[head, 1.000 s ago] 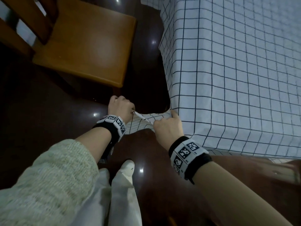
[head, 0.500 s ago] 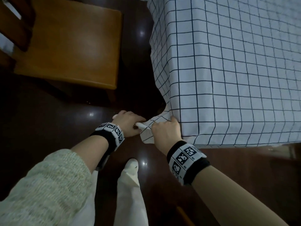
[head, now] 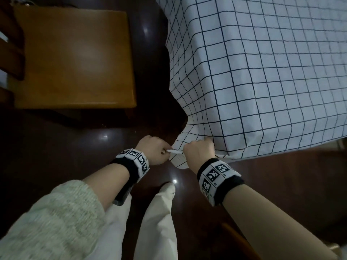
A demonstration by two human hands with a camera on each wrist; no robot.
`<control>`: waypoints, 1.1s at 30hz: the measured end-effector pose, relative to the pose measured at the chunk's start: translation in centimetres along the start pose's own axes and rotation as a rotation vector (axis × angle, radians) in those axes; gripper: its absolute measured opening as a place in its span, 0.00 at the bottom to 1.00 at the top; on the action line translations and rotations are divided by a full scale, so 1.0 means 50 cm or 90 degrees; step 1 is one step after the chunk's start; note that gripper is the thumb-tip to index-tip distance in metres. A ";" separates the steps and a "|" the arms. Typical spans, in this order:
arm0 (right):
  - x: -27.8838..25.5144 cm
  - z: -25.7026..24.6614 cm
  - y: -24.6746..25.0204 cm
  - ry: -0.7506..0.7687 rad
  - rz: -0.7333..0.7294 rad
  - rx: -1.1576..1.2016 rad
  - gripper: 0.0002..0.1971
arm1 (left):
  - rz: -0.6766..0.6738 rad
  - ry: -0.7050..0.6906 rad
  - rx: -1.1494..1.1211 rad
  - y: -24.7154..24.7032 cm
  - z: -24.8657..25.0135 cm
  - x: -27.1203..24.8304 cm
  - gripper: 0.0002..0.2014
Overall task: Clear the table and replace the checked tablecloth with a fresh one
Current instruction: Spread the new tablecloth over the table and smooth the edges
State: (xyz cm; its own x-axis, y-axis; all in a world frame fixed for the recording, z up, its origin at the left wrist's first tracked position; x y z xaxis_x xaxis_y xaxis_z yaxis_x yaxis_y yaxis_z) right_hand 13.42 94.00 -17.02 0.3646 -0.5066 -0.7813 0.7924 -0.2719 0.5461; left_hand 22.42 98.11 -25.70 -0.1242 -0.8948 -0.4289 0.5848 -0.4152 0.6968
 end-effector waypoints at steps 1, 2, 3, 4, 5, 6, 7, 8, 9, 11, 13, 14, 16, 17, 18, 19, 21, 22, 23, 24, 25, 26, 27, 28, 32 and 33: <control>-0.001 -0.002 -0.001 -0.001 0.001 -0.002 0.10 | -0.042 0.020 -0.051 -0.007 -0.010 0.001 0.13; -0.002 -0.002 -0.003 -0.002 0.002 0.000 0.10 | -0.072 0.047 -0.143 -0.011 -0.018 0.004 0.18; -0.004 -0.001 -0.004 -0.003 0.003 0.004 0.10 | -0.091 0.077 -0.272 -0.012 -0.023 0.010 0.24; -0.005 0.001 -0.004 -0.003 0.003 0.006 0.10 | -0.096 0.103 -0.416 -0.015 -0.025 0.020 0.28; -0.007 0.003 -0.005 0.000 0.001 0.006 0.09 | -0.104 0.121 -0.530 -0.017 -0.017 0.033 0.30; -0.009 0.004 -0.005 0.005 -0.002 0.005 0.09 | -0.124 0.130 -0.603 -0.016 -0.003 0.047 0.30; -0.011 0.004 -0.007 0.011 -0.006 0.002 0.10 | -0.156 0.146 -0.640 -0.020 0.009 0.063 0.29; -0.012 0.005 -0.009 0.016 -0.006 -0.001 0.10 | -0.190 0.157 -0.646 -0.022 0.024 0.075 0.27; -0.014 0.006 -0.010 0.019 -0.004 0.000 0.11 | -0.227 0.182 -0.628 -0.023 0.037 0.082 0.28; -0.018 0.011 -0.013 0.023 0.002 0.014 0.13 | -0.308 0.217 -0.539 -0.061 0.039 0.105 0.31; -0.024 0.016 -0.018 0.024 0.001 0.023 0.13 | -0.363 0.271 -0.434 -0.100 0.020 0.108 0.32; -0.025 0.019 -0.021 0.021 -0.003 0.021 0.13 | -0.363 0.301 -0.402 -0.119 0.000 0.114 0.38; -0.024 0.025 -0.028 0.011 -0.014 0.013 0.11 | -0.316 0.352 -0.400 -0.116 -0.027 0.114 0.48; -0.024 0.026 -0.030 0.007 -0.017 0.011 0.11 | -0.271 0.356 -0.410 -0.107 -0.038 0.116 0.48; -0.023 0.027 -0.030 0.006 -0.014 0.014 0.11 | -0.254 0.332 -0.431 -0.090 -0.035 0.116 0.43; -0.021 0.027 -0.028 0.006 -0.005 0.021 0.12 | -0.254 0.300 -0.458 -0.067 -0.029 0.110 0.38; -0.020 0.027 -0.020 0.002 0.021 0.044 0.12 | -0.261 0.233 -0.486 -0.043 -0.034 0.102 0.30; -0.019 0.026 -0.014 0.000 0.036 0.051 0.12 | -0.267 0.211 -0.487 -0.026 -0.032 0.094 0.25; -0.018 0.024 -0.009 -0.003 0.051 0.052 0.11 | -0.269 0.188 -0.464 -0.017 -0.034 0.089 0.21; -0.017 0.022 -0.005 -0.008 0.064 0.053 0.11 | -0.270 0.147 -0.416 -0.004 -0.034 0.084 0.18; -0.015 0.021 -0.001 -0.015 0.076 0.059 0.11 | -0.270 0.094 -0.350 0.008 -0.032 0.080 0.18; -0.012 0.022 0.002 -0.025 0.087 0.071 0.11 | -0.258 0.037 -0.280 0.023 -0.026 0.072 0.20; -0.009 0.025 0.005 -0.035 0.097 0.085 0.11 | -0.240 -0.010 -0.233 0.033 -0.020 0.065 0.22; -0.005 0.029 0.007 -0.045 0.106 0.098 0.12 | -0.214 -0.035 -0.200 0.041 -0.014 0.057 0.23; 0.004 0.039 0.010 -0.051 0.109 0.111 0.14 | -0.014 -0.135 -0.055 0.053 0.014 0.050 0.24; 0.002 0.041 0.011 -0.052 0.110 0.114 0.14 | 0.031 -0.151 -0.058 0.057 0.022 0.049 0.21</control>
State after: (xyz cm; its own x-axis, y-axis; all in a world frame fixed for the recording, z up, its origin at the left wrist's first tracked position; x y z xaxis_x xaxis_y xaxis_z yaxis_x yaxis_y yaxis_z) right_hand 12.90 92.13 -16.21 0.4399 -0.6208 -0.6489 0.6205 -0.3122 0.7194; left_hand 22.89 94.58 -24.14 -0.2725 -0.9311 -0.2424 0.6629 -0.3643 0.6541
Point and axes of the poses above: each hand's wrist, its own x-axis towards the middle knuckle, its own y-axis out of the back of the hand, z = x × y, the point moved 6 cm from there along x, towards the middle knuckle, and after that the axes turned 2 degrees about -x, right-handed, at the moved point
